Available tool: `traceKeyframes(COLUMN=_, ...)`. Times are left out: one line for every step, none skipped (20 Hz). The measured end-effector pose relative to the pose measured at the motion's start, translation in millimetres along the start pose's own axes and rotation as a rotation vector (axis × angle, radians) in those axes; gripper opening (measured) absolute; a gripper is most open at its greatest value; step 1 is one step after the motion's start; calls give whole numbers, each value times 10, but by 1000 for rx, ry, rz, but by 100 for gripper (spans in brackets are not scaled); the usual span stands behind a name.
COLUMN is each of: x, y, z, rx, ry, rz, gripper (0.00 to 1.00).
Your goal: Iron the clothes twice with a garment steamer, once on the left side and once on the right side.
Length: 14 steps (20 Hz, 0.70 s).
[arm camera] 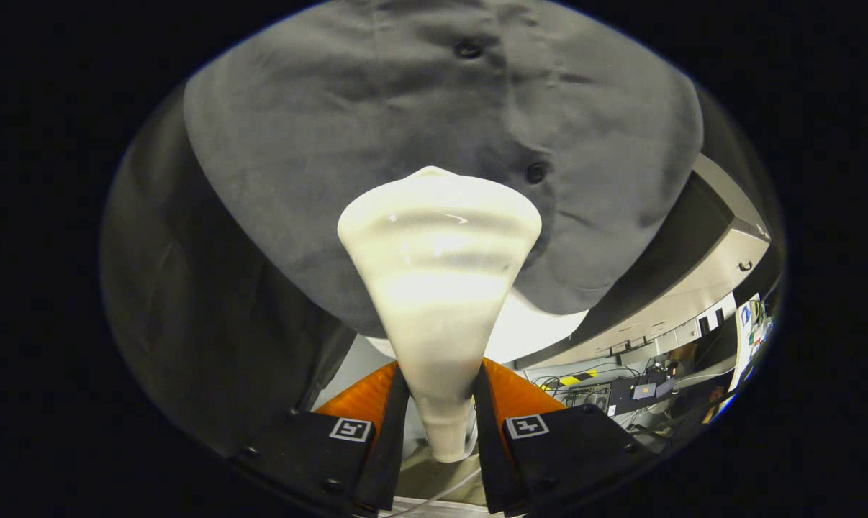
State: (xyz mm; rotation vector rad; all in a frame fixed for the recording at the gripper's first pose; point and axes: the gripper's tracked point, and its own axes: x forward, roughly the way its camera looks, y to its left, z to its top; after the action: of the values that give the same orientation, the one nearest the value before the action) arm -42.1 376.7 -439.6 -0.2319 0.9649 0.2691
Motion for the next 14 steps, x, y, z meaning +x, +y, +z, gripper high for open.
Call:
traceKeyframes(x=-101, y=-71, z=91, rx=15, ry=-17, rz=-6, gripper=53)
traceKeyframes(x=-65, y=-225, z=113, rx=30, ry=-34, rz=-8, gripper=54)
traceKeyframes(x=-151, y=-345, z=167, rx=46, ry=-48, rz=-10, gripper=54)
traceKeyframes(x=-209, y=-471, z=209, rx=62, ry=-65, rz=-14, gripper=53)
traceKeyframes(x=-296, y=-587, z=271, rx=79, ry=-81, rz=-19, gripper=53)
traceKeyframes(x=-369, y=-701, z=324, rx=93, ry=-96, rz=-26, gripper=53)
traceKeyframes(x=-470, y=-807, z=406, rx=107, ry=-117, rz=-28, gripper=53)
traceKeyframes(x=-554, y=-926, z=478, rx=120, ry=-140, rz=-31, gripper=53)
traceKeyframes(x=-648, y=-1047, z=576, rx=132, ry=-163, rz=-37, gripper=53)
traceKeyframes(x=-742, y=-1152, z=670, rx=139, ry=-185, rz=-42, gripper=53)
traceKeyframes(x=-839, y=-1263, z=771, rx=142, ry=-202, rz=-47, gripper=53)
traceKeyframes(x=-924, y=-1374, z=860, rx=141, ry=-221, rz=-50, gripper=53)
traceKeyframes(x=-1014, y=-1493, z=964, rx=140, ry=-237, rz=-54, gripper=53)
traceKeyframes(x=-1139, y=-1557, z=1082, rx=138, ry=-254, rz=-55, gripper=53)
